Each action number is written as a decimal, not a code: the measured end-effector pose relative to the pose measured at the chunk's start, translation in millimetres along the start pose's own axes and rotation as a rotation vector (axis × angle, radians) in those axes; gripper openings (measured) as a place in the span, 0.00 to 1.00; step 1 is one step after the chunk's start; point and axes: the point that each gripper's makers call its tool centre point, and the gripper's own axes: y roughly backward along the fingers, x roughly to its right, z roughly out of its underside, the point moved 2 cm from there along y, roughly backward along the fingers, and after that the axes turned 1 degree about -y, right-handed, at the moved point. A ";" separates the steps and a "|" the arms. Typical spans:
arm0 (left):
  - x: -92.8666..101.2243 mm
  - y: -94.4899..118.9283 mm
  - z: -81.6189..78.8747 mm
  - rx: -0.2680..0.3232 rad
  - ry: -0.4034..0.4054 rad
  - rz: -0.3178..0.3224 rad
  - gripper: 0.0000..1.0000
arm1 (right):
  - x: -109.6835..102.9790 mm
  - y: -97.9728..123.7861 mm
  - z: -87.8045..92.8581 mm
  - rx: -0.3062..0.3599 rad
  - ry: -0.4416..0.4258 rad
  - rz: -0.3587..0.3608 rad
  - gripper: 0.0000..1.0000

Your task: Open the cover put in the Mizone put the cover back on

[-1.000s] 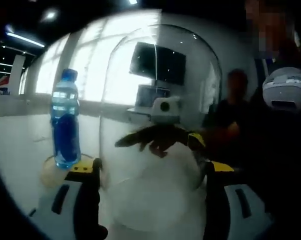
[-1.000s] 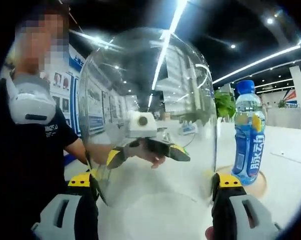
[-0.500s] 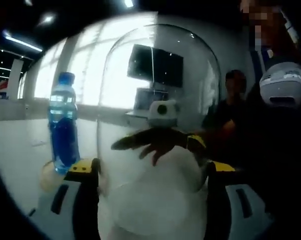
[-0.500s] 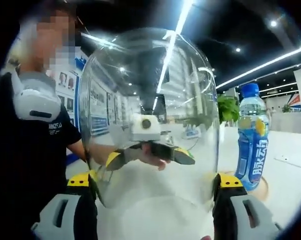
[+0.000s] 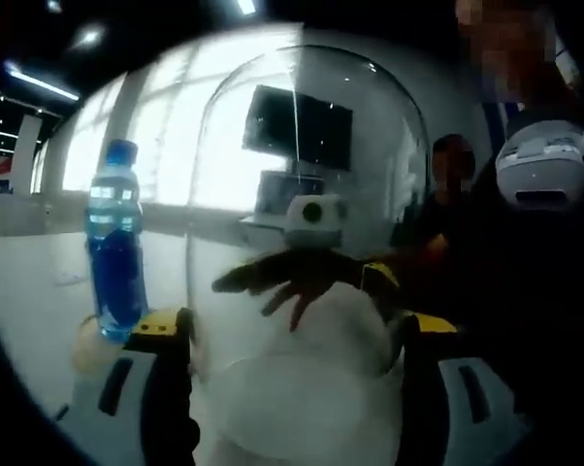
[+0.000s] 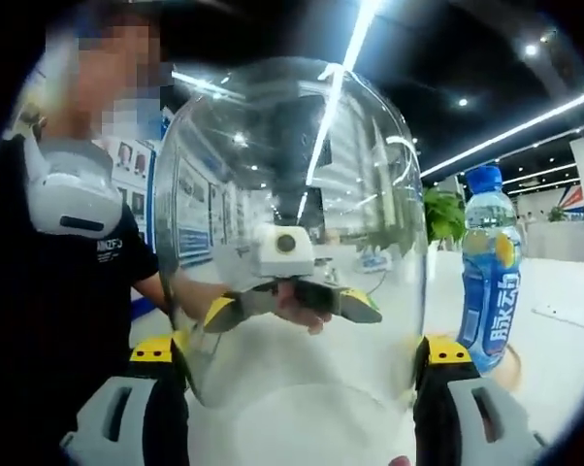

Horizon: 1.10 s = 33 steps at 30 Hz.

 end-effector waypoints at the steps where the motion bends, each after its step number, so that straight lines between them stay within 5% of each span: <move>1: -0.1 0.2 0.4 0.002 -0.001 0.000 0.76 | -1.8 -1.2 0.5 -0.015 0.003 -0.005 0.90; 7: -2.9 0.8 -0.3 0.031 0.014 -0.004 0.76 | -3.1 -5.8 2.1 0.024 0.004 -0.026 0.90; 23: 5.0 -2.9 -2.8 -0.033 0.007 -0.020 0.78 | -14.2 -9.9 -1.7 0.009 -0.003 -0.019 0.90; 33: 11.5 3.9 -28.8 0.054 0.012 -0.034 0.79 | -17.2 -10.1 -27.1 0.059 -0.012 -0.008 0.90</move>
